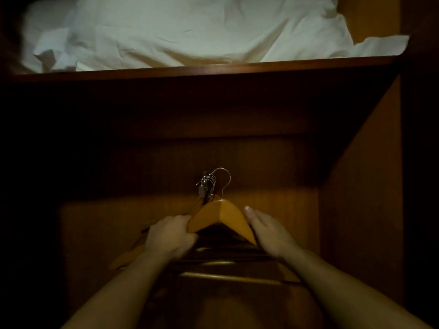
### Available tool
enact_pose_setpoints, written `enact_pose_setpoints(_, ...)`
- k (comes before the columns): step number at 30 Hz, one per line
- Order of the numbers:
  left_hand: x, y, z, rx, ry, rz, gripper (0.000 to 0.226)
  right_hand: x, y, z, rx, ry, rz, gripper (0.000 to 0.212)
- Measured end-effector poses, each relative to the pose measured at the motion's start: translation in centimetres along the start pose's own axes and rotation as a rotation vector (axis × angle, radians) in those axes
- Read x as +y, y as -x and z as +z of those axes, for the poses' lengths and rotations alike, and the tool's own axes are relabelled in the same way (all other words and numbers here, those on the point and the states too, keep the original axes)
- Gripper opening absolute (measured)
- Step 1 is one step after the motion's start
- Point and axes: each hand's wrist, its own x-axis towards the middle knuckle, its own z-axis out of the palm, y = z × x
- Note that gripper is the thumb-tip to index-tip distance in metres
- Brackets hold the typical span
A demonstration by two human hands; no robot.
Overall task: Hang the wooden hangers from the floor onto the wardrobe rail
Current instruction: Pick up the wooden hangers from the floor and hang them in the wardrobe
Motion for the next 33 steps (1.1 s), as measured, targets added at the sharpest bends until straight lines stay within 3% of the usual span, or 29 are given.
enact_pose_setpoints(5, -0.8, -0.9, 0.1, -0.02, 0.019, -0.063, 0.007, -0.6, -0.4, 0.2, -0.094, 0.169, -0.046, 0.086)
enact_pose_setpoints(8, -1.7, -1.1, 0.9, -0.042, 0.06, -0.119, 0.011, -1.5, -0.8, 0.7, -0.116, 0.232, -0.086, 0.057)
enact_pose_setpoints(11, -2.2, -1.0, 1.3, -0.029, 0.05, -0.14, 0.011, -2.0, -1.1, 1.3, -0.124, 0.287, -0.095, 0.048)
enact_pose_setpoints(13, -2.4, -0.9, 1.6, -0.02, 0.033, -0.149, 0.003, -1.6, -1.1, 2.0, -0.135, 0.317, -0.08, 0.051)
enact_pose_setpoints(20, -3.4, -0.8, 3.4, -0.038, 0.023, -0.152, 0.006, -1.1, -0.5, 3.7, -0.166, 0.367, -0.045, 0.065)
enact_pose_setpoints(33, -3.5, -1.2, 2.6, -0.043, -0.132, -0.176, 0.042, -2.0, 0.0, 2.6, -0.133, 0.636, -0.002, 0.058)
